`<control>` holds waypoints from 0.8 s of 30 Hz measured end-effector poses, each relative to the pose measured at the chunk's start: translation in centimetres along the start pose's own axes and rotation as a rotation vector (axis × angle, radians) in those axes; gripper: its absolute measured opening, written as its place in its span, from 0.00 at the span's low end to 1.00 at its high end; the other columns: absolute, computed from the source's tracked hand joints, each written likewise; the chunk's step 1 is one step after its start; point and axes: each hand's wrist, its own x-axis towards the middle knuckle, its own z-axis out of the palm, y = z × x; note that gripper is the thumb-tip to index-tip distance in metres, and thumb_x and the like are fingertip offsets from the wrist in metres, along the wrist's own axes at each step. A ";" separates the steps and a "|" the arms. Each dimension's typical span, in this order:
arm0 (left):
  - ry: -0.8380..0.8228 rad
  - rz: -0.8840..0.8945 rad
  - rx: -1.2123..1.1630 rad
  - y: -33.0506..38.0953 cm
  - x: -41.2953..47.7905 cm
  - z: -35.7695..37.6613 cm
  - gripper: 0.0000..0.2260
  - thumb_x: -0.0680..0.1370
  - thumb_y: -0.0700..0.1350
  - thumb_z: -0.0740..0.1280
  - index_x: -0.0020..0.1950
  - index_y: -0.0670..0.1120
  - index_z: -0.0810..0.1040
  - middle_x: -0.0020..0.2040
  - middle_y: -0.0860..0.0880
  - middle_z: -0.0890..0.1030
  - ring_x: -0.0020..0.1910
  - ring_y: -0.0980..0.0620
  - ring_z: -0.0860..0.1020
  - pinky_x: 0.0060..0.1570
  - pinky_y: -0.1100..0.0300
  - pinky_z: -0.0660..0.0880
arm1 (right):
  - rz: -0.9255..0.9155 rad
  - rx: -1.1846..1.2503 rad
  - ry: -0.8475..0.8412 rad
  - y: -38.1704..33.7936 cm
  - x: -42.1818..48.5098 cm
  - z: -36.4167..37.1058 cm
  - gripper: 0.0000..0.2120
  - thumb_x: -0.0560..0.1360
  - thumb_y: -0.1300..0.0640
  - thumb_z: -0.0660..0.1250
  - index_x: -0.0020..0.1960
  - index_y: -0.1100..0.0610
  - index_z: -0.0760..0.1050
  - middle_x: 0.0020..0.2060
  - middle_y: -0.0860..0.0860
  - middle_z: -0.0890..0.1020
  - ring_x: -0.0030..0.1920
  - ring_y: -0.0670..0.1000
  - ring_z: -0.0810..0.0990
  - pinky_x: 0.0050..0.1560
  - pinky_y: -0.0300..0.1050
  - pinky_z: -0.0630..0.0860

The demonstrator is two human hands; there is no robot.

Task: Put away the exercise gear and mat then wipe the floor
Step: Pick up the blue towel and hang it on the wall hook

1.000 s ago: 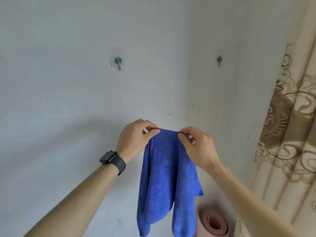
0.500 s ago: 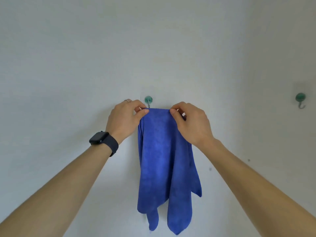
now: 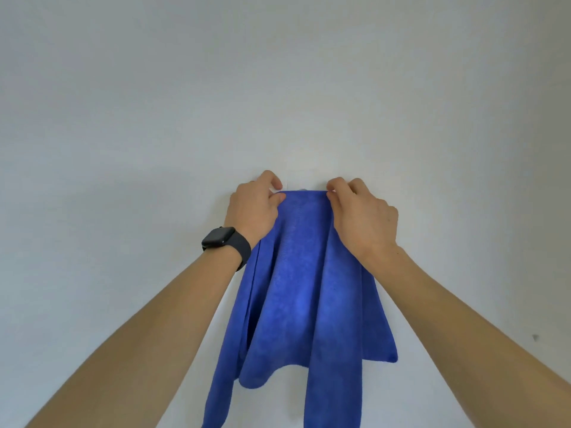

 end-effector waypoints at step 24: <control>-0.084 -0.033 -0.318 -2.1 -10.3 4.5 0.14 0.83 0.48 0.59 0.68 0.60 0.73 0.52 0.56 0.80 0.45 0.58 0.79 0.48 0.54 0.79 | 0.057 0.315 -0.089 -1.6 -10.0 5.3 0.23 0.82 0.55 0.58 0.76 0.43 0.65 0.50 0.44 0.72 0.40 0.49 0.74 0.39 0.45 0.74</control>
